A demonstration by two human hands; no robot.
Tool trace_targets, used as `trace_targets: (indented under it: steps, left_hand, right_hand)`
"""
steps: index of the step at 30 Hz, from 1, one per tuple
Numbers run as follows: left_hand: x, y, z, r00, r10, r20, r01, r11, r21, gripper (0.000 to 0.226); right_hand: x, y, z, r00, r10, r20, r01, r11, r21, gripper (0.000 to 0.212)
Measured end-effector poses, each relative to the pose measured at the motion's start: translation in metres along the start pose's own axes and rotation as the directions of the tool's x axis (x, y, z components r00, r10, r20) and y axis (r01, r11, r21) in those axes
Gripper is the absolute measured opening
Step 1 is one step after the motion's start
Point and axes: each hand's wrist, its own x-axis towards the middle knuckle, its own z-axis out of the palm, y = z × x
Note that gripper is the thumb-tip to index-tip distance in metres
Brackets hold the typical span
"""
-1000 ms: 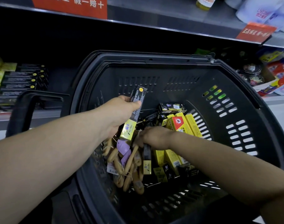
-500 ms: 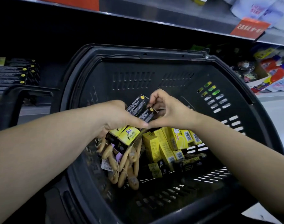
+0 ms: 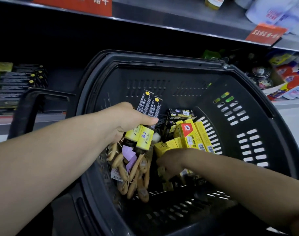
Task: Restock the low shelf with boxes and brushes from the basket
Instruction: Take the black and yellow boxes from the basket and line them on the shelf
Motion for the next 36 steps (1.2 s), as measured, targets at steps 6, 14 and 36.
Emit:
trace_targets:
  steps: [6,14,36]
  left_hand:
    - [-0.007,0.008,0.005,1.000,-0.024,-0.008,0.020,0.953,-0.303,0.085]
    - [-0.032,0.029,0.008,0.995,0.089,-0.042,-0.095,0.760,-0.642,0.033]
    - [-0.129,-0.019,-0.154,0.974,0.224,-0.038,-0.215,0.856,-0.469,0.027]
  right_hand:
    - [-0.087,0.047,-0.054,0.837,0.215,-0.503,0.080,0.861,0.502,0.027]
    - [-0.123,-0.013,-0.046,0.360,0.616,-0.700,0.723,0.290,0.627,0.026]
    - [-0.127,-0.136,-0.173,0.738,0.021,-0.674,0.674,0.010,0.738,0.085]
